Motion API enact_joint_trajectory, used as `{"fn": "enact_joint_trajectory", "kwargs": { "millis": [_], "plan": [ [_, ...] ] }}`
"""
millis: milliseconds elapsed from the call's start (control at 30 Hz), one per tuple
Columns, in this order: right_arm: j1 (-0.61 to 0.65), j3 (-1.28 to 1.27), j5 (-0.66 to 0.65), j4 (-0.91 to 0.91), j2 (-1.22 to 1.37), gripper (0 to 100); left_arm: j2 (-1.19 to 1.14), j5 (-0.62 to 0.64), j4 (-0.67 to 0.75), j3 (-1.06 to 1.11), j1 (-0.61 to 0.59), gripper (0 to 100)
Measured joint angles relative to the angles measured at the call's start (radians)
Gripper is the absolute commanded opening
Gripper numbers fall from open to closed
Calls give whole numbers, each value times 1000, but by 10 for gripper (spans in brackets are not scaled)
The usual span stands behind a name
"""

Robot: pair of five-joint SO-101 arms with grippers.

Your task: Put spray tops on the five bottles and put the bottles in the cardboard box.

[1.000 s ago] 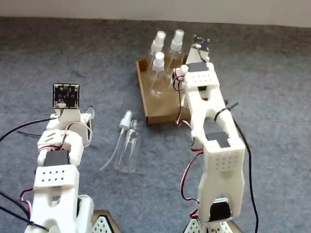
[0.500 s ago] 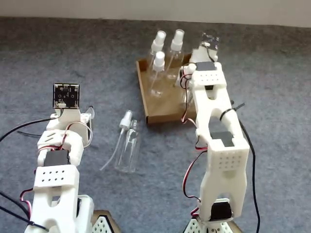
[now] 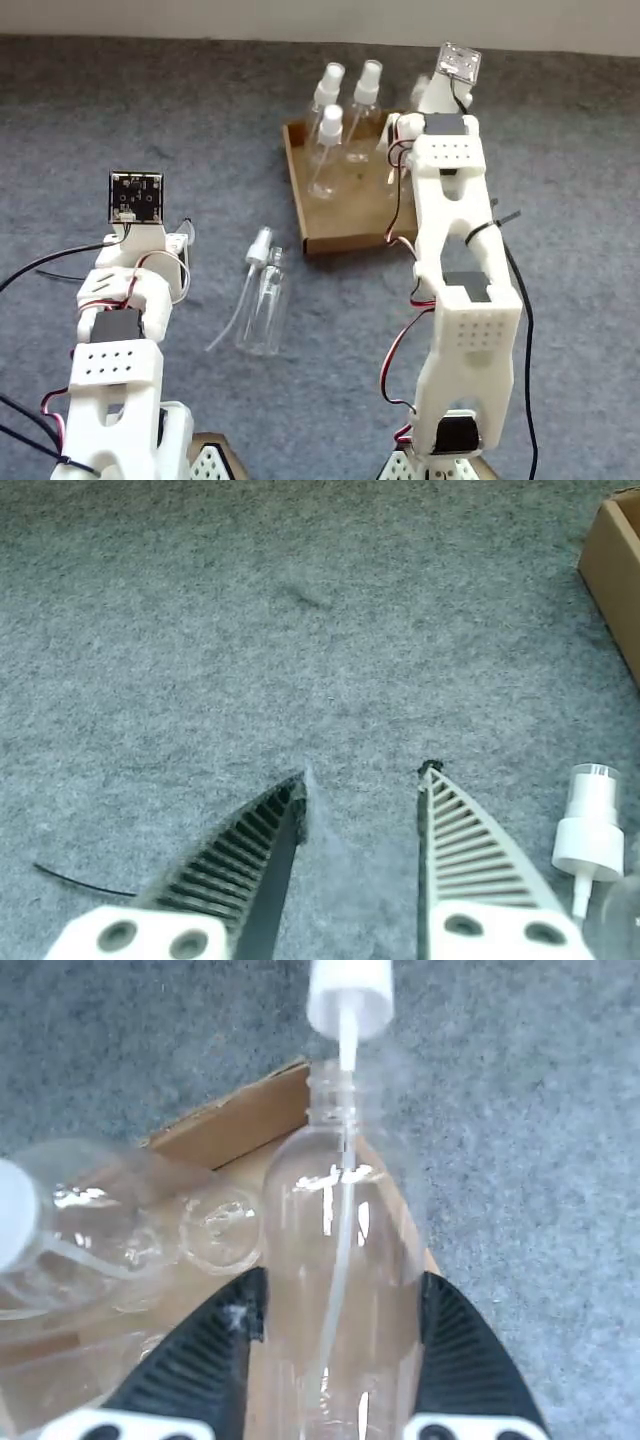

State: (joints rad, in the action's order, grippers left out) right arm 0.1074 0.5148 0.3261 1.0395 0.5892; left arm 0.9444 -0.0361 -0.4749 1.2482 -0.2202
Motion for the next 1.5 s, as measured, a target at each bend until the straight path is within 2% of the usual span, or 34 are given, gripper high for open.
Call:
{"fn": "enact_joint_trajectory", "kwargs": {
  "millis": [167, 333, 667, 967, 1033, 1100, 1300, 1400, 1500],
  "plan": [
    [-9, 12, 0, 0, 0, 111, 0, 0, 0, 0, 0, 175],
    [-75, 89, 0, 6, 0, 111, 0, 0, 0, 0, 0, 175],
    [-209, 262, 0, 184, 0, 111, 0, 0, 0, 0, 0, 175],
    [-333, 270, 0, 287, 0, 111, 0, 0, 0, 0, 0, 175],
    [-345, 270, 0, 324, 0, 85, 0, 0, 0, 0, 0, 175],
    [-348, 270, -43, 373, 0, 2, 0, 0, 0, 0, 0, 175],
    [-281, 339, -302, 654, -37, 5, 0, 0, 0, 0, 0, 175],
    [-230, 334, -310, 697, -144, 5, 0, 0, 0, 0, 0, 175],
    [-181, 224, -310, 706, -281, 5, 0, 0, 0, 0, 0, 175]
  ]
}}
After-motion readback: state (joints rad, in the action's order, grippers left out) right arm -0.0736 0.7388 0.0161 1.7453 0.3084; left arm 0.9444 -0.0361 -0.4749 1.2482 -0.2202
